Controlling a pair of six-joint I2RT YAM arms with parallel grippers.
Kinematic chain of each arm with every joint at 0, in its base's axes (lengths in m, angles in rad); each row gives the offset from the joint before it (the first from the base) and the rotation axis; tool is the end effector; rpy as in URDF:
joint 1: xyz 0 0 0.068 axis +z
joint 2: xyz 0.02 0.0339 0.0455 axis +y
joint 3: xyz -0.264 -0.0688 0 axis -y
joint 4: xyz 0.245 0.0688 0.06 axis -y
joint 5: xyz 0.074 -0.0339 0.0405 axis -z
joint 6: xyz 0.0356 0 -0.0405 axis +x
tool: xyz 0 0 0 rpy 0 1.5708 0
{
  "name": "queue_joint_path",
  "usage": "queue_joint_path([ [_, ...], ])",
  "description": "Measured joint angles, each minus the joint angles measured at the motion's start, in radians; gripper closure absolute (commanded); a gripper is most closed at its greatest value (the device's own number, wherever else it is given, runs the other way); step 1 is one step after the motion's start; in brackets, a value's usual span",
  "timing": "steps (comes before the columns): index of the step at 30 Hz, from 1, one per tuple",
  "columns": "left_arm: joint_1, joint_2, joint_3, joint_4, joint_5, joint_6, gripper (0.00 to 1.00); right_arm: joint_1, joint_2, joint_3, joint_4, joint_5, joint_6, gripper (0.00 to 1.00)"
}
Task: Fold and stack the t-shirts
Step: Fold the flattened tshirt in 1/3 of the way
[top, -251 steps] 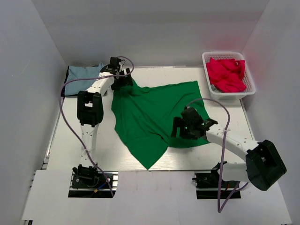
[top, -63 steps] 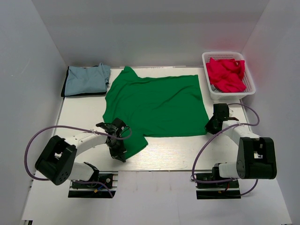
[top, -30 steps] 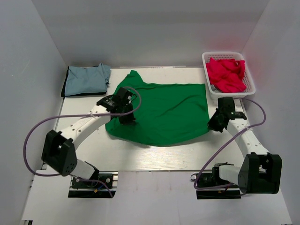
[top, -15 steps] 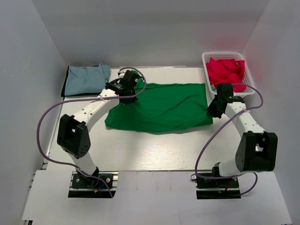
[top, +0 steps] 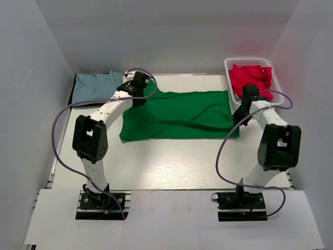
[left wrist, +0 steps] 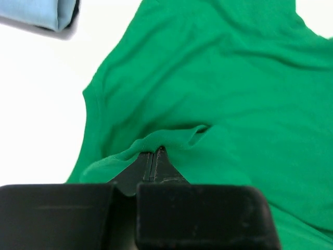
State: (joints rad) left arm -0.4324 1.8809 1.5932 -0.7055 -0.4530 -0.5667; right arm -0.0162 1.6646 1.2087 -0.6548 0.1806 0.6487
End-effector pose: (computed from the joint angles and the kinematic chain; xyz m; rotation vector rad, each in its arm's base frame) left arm 0.3792 -0.1578 0.2641 -0.3282 2.4068 0.1453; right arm 0.3394 -0.0119 0.2247 0.9178 2.4862 -0.0350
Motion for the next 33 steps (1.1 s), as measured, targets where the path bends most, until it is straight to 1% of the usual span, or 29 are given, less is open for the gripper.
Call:
queue_joint_path([
  [3,0.023,0.039,0.006,0.036,0.001,0.011,1.00,-0.018,0.064,0.021,-0.002,-0.002,0.006,1.00],
  [4,0.029,0.051,0.009,0.042,0.001,0.014,1.00,-0.023,0.080,0.026,-0.003,-0.004,0.008,0.75],
  [5,0.038,0.066,0.016,0.048,0.002,0.020,0.92,-0.025,0.098,0.034,-0.005,-0.008,0.016,0.64],
  [6,0.044,0.085,0.027,0.056,0.003,0.027,0.80,-0.027,0.114,0.044,-0.005,-0.012,0.014,0.57],
  [7,0.050,0.106,0.039,0.068,0.004,0.032,0.60,-0.029,0.127,0.053,-0.002,-0.019,0.006,0.51],
  [8,0.053,0.122,0.045,0.082,0.005,0.050,0.40,-0.029,0.133,0.058,0.002,-0.025,0.005,0.51],
  [9,0.057,0.137,0.050,0.105,0.006,0.066,0.27,-0.029,0.135,0.061,0.010,-0.035,-0.005,0.49],
  [10,0.059,0.151,0.052,0.132,0.005,0.071,0.18,-0.029,0.135,0.061,0.023,-0.042,-0.006,0.47],
  [11,0.061,0.161,0.053,0.158,0.002,0.085,0.14,-0.029,0.135,0.062,0.035,-0.048,-0.009,0.46],
  [15,0.073,0.205,0.074,0.278,0.018,0.137,0.10,-0.026,0.130,0.064,0.067,-0.056,-0.032,0.42],
  [16,0.076,0.227,0.113,0.283,0.024,0.151,0.10,-0.025,0.122,0.061,0.075,-0.056,-0.039,0.42],
  [17,0.078,0.252,0.161,0.288,0.031,0.156,0.10,-0.025,0.108,0.051,0.087,-0.056,-0.049,0.39],
  [18,0.080,0.276,0.212,0.274,0.035,0.159,0.09,-0.024,0.085,0.032,0.103,-0.056,-0.057,0.36],
  [19,0.080,0.290,0.254,0.261,0.038,0.158,0.09,-0.022,0.053,0.005,0.116,-0.055,-0.066,0.26],
  [21,0.082,0.282,0.271,0.240,0.040,0.146,0.00,-0.020,-0.017,-0.050,0.134,-0.056,-0.088,0.14],
  [22,0.082,0.258,0.243,0.241,0.045,0.135,0.00,-0.014,-0.055,-0.078,0.143,-0.057,-0.103,0.10],
  [23,0.082,0.219,0.187,0.245,0.049,0.122,0.00,-0.011,-0.093,-0.103,0.148,-0.058,-0.116,0.10],
  [27,0.082,-0.010,-0.151,0.233,0.100,0.047,0.00,0.021,-0.194,-0.168,0.180,-0.102,-0.173,0.10],
  [31,0.076,-0.220,-0.460,0.288,0.196,-0.039,0.00,0.106,-0.198,-0.204,0.243,-0.220,-0.203,0.10],
  [33,0.072,-0.258,-0.554,0.320,0.243,-0.073,0.00,0.159,-0.183,-0.225,0.284,-0.277,-0.203,0.10],
])
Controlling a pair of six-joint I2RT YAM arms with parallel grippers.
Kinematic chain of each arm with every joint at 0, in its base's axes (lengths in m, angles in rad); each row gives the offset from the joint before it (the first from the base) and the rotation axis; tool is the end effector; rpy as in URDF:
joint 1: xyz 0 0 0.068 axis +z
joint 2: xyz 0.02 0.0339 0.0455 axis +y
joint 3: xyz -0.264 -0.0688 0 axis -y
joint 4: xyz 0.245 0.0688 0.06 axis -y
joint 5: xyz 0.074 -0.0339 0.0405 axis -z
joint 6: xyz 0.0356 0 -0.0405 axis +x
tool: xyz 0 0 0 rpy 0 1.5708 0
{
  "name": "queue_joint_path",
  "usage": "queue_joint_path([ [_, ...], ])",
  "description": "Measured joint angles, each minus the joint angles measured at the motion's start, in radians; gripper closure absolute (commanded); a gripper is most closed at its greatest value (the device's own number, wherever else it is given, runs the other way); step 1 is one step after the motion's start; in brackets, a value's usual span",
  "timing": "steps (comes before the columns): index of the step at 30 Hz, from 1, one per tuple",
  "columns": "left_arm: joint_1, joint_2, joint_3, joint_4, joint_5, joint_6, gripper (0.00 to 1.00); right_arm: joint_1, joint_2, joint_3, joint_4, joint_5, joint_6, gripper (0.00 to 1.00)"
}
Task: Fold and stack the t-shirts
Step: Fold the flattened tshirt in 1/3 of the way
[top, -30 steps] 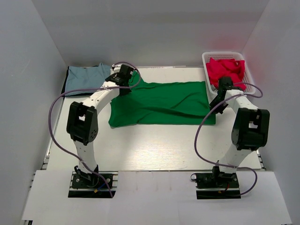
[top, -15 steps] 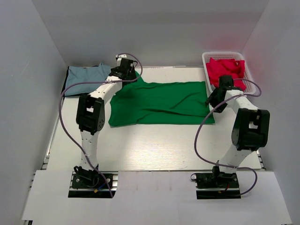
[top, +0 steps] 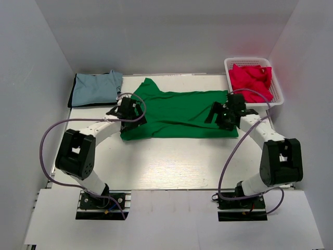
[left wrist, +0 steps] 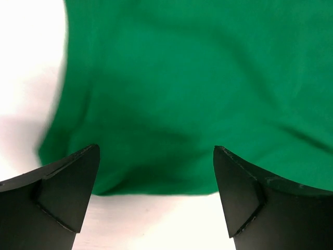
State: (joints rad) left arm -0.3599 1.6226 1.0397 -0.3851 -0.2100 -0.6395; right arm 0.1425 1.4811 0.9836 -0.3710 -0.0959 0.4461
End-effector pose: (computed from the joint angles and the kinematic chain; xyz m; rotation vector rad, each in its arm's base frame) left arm 0.3142 -0.1103 0.2027 -0.4315 2.4760 -0.1418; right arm 0.3073 0.0475 0.2287 0.3306 2.4484 0.3759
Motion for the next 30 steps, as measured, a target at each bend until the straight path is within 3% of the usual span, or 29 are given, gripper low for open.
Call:
queue_joint_path([
  [5,-0.001,0.031,-0.101,0.042,0.058,-0.052,0.00,0.123,0.053,-0.028,0.080,-0.098,0.022,0.10],
  [15,-0.001,0.069,-0.082,0.079,0.035,-0.076,0.00,0.262,0.250,0.031,0.198,-0.139,0.072,0.10],
  [30,-0.002,0.068,-0.097,0.086,-0.058,-0.084,0.00,0.271,0.317,0.113,0.238,0.169,0.127,0.10],
])
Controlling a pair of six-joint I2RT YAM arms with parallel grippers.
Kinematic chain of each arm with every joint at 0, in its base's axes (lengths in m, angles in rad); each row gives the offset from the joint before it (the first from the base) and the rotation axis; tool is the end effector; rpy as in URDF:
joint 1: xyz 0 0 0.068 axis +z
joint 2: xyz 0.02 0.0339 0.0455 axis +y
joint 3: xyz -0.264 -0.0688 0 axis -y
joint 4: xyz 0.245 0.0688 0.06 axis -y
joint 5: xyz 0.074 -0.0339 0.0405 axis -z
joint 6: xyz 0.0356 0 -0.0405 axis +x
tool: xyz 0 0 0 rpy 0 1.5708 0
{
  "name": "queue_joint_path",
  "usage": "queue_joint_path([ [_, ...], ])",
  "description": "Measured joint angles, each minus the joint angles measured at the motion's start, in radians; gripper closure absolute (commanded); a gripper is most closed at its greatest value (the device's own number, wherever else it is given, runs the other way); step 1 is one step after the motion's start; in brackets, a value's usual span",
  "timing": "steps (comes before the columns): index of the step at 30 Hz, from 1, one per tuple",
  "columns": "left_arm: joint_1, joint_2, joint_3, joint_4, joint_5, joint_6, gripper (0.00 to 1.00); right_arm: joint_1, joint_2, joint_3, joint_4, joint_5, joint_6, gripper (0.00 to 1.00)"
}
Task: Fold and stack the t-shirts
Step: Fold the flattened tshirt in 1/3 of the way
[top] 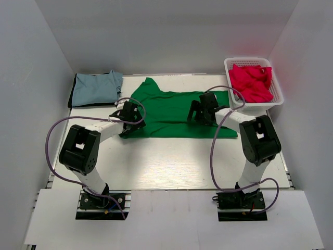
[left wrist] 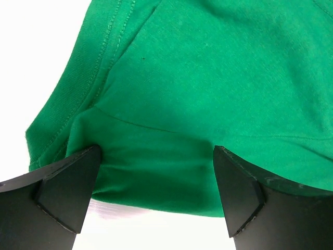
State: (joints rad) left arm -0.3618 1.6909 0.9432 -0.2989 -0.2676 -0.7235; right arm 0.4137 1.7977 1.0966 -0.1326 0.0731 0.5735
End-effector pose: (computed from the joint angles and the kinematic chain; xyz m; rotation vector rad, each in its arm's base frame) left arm 0.3085 -0.1067 0.1592 -0.5510 2.4999 -0.0595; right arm 0.3480 0.1499 0.1775 0.2286 2.4239 0.3671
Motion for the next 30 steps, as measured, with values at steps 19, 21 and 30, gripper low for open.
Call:
queue_joint_path([
  [19,0.008,-0.028,-0.021,-0.098,-0.096,0.001,0.00,-0.083,0.023,0.130,-0.142,0.288,-0.051,0.10],
  [21,0.010,-0.033,-0.021,-0.109,-0.085,0.002,0.00,-0.085,-0.030,0.101,-0.158,0.282,-0.060,0.10],
  [30,0.012,-0.085,-0.021,-0.129,-0.057,0.009,0.00,-0.107,-0.166,-0.063,-0.214,0.185,-0.065,0.10],
])
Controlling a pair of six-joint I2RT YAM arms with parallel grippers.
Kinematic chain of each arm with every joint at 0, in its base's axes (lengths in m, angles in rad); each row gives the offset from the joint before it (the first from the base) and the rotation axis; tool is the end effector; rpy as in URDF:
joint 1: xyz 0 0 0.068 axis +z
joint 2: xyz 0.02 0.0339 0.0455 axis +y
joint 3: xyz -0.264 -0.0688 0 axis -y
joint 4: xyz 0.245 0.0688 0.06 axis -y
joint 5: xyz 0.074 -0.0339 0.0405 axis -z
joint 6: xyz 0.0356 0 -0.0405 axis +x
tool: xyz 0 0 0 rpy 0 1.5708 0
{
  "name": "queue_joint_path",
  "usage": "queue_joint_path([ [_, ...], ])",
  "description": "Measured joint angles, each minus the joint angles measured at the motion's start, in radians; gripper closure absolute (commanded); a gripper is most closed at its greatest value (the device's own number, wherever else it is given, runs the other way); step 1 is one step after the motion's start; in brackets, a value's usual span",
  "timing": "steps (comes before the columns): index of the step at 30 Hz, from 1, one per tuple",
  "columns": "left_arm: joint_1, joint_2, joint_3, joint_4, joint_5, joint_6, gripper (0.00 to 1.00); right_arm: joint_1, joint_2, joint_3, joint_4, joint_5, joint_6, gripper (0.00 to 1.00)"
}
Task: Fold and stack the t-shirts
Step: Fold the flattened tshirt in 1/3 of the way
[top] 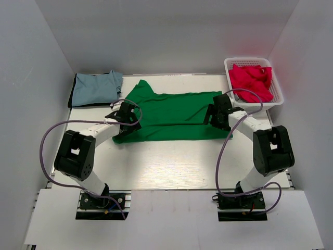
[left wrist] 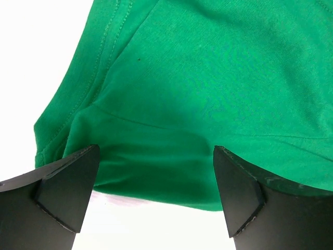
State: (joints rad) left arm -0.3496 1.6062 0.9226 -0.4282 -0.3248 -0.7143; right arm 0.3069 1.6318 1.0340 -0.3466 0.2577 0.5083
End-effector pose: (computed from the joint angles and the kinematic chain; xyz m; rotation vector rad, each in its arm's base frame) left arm 0.2904 -0.0938 0.1725 -0.5661 2.5245 0.0587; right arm 0.3230 0.0928 0.2009 0.3513 2.4460 0.0233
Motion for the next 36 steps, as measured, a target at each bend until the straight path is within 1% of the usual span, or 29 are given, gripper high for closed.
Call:
queue_joint_path([
  [7,0.000,0.049,0.000,0.031,0.031,-0.006,0.00,-0.049,0.050,-0.072,0.037,-0.071,-0.001,0.10],
  [11,0.000,0.050,0.001,0.023,0.019,-0.035,0.00,-0.065,0.031,-0.097,0.070,-0.103,0.008,0.10],
  [13,0.000,0.048,0.001,0.002,0.003,-0.065,0.00,-0.069,-0.013,-0.158,0.113,-0.111,0.014,0.10],
  [17,-0.005,-0.008,-0.049,-0.079,-0.016,-0.131,0.00,-0.069,-0.164,-0.301,0.114,-0.135,0.053,0.10],
  [20,-0.014,-0.097,-0.126,-0.163,-0.002,-0.182,0.00,-0.064,-0.294,-0.397,0.065,-0.163,0.072,0.10],
  [24,-0.017,-0.251,-0.241,-0.284,0.078,-0.231,0.00,-0.055,-0.451,-0.476,-0.061,-0.209,0.055,0.10],
  [27,-0.017,-0.320,-0.264,-0.367,0.132,-0.237,0.00,-0.049,-0.520,-0.481,-0.136,-0.240,0.022,0.10],
  [30,-0.017,-0.388,-0.233,-0.412,0.153,-0.216,0.00,-0.047,-0.558,-0.450,-0.171,-0.262,-0.017,0.10],
  [33,-0.015,-0.409,-0.138,-0.370,0.145,-0.162,0.00,-0.045,-0.552,-0.365,-0.168,-0.258,-0.043,0.10],
  [36,-0.011,-0.348,-0.001,-0.331,0.103,-0.121,0.00,-0.045,-0.509,-0.266,-0.115,-0.229,-0.048,0.10],
])
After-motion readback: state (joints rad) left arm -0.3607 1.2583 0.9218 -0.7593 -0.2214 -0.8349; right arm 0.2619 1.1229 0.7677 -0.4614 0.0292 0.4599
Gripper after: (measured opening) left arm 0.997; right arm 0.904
